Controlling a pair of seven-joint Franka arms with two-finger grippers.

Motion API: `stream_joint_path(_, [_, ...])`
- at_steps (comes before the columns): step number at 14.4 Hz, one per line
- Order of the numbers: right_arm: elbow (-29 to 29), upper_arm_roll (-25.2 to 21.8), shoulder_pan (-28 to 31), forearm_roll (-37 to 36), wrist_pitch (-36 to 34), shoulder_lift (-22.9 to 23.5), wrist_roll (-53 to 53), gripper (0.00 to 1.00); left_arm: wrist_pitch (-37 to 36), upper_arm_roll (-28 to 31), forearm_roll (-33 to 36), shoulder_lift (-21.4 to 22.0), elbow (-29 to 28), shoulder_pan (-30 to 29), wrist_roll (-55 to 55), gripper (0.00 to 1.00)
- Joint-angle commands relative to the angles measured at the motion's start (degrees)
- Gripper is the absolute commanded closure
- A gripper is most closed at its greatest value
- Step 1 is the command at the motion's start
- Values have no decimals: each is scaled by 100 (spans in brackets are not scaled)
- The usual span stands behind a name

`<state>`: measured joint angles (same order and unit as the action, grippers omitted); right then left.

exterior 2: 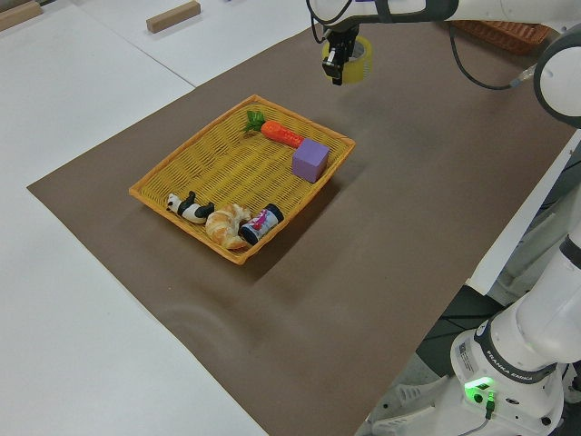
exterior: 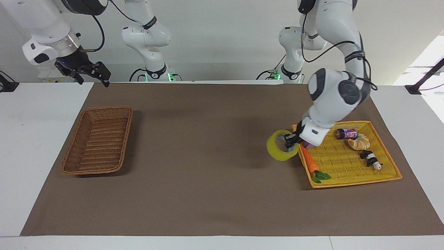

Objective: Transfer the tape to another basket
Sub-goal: 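Lift the tape with the left gripper while the right gripper approaches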

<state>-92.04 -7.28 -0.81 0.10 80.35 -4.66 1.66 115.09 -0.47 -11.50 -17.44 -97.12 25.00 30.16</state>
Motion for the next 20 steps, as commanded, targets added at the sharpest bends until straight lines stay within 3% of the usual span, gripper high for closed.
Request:
stream_joint_path(1, [-357, 43, 133, 1308, 400, -123, -332, 1, 556, 109, -98, 188, -316, 434, 752, 100])
stream_joint_path(3, [-978, 16, 265, 2787, 839, -96, -578, 1, 602, 109, -98, 188, -466, 549, 764, 100])
stream_joint_path(5, [-1542, 42, 118, 3870, 1805, 69, -658, 1, 558, 109, -98, 197, -466, 558, 799, 100])
stream_joint_path(8, [-1623, 42, -375, 5241, 2606, 815, -755, 1, 567, 109, -98, 197, -466, 637, 799, 100])
stream_joint_path(11, [-1816, 42, -683, 6430, 3100, 1239, -825, 1, 611, 109, -98, 197, -466, 646, 799, 99])
stream_joint_path(20, [-2151, 51, -1175, 6739, 3645, 1336, -1291, 1, 585, 91, -298, 205, -440, 900, 755, 100])
